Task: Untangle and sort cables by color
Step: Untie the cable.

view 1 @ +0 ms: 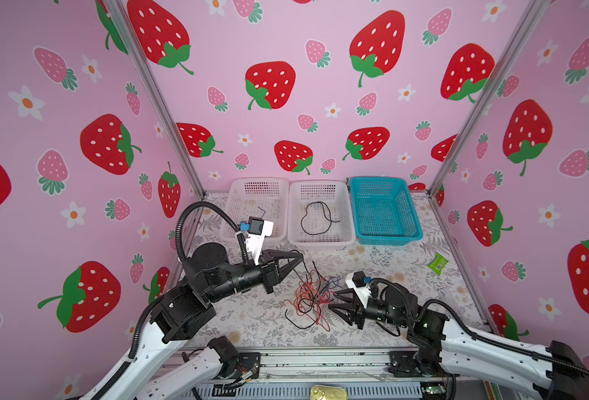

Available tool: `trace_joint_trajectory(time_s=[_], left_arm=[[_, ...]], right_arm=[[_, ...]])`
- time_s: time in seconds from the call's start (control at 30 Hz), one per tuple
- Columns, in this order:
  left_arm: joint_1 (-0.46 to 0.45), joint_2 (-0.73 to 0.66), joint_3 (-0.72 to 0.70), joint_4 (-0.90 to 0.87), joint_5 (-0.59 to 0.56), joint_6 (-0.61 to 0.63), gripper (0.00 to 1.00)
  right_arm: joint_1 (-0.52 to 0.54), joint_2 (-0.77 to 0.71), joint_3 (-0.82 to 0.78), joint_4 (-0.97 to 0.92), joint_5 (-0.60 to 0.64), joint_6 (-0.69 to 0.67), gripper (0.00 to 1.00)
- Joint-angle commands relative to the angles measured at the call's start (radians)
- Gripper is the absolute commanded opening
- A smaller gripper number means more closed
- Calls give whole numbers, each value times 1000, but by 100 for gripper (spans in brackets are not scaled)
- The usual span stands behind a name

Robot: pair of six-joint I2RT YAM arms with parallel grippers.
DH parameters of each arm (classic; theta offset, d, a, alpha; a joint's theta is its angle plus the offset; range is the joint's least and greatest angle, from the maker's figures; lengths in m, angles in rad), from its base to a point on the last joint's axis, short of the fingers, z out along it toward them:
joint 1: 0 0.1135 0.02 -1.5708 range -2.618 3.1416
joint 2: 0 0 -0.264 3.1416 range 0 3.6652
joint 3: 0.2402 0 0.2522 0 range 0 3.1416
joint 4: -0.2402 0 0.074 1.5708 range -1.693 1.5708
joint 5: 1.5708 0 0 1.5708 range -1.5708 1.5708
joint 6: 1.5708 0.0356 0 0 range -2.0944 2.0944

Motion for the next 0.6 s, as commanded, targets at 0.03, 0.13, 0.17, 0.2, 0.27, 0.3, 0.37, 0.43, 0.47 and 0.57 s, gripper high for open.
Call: trace_joint_trajectory(time_s=[0.03, 0.13, 0.17, 0.2, 0.27, 0.3, 0.37, 0.43, 0.47, 0.57], left_arm=[[5, 3, -7, 96, 1, -25, 0], [5, 1, -13, 97, 7, -28, 0], [4, -1, -21, 100, 5, -31, 0], [5, -2, -26, 105, 5, -35, 0], [5, -6, -42, 116, 5, -42, 0], [5, -6, -45, 120, 6, -43, 0], [4, -8, -52, 125, 3, -44, 0], [5, -6, -53, 126, 1, -38, 0], [4, -5, -52, 126, 0, -37, 0], [5, -5, -51, 124, 0, -32, 0]], right_arm=[[6, 71, -11, 165, 29, 81, 50], [9, 127, -21, 266, 5, 133, 50], [13, 148, -23, 299, -4, 148, 50], [16, 159, -25, 325, -10, 159, 50], [27, 195, -27, 365, -3, 184, 50], [31, 213, -26, 378, -3, 193, 50], [41, 263, -21, 405, -8, 209, 49], [48, 306, -7, 405, -8, 216, 48], [50, 325, 1, 404, -10, 214, 47], [50, 355, 7, 404, 17, 213, 37]])
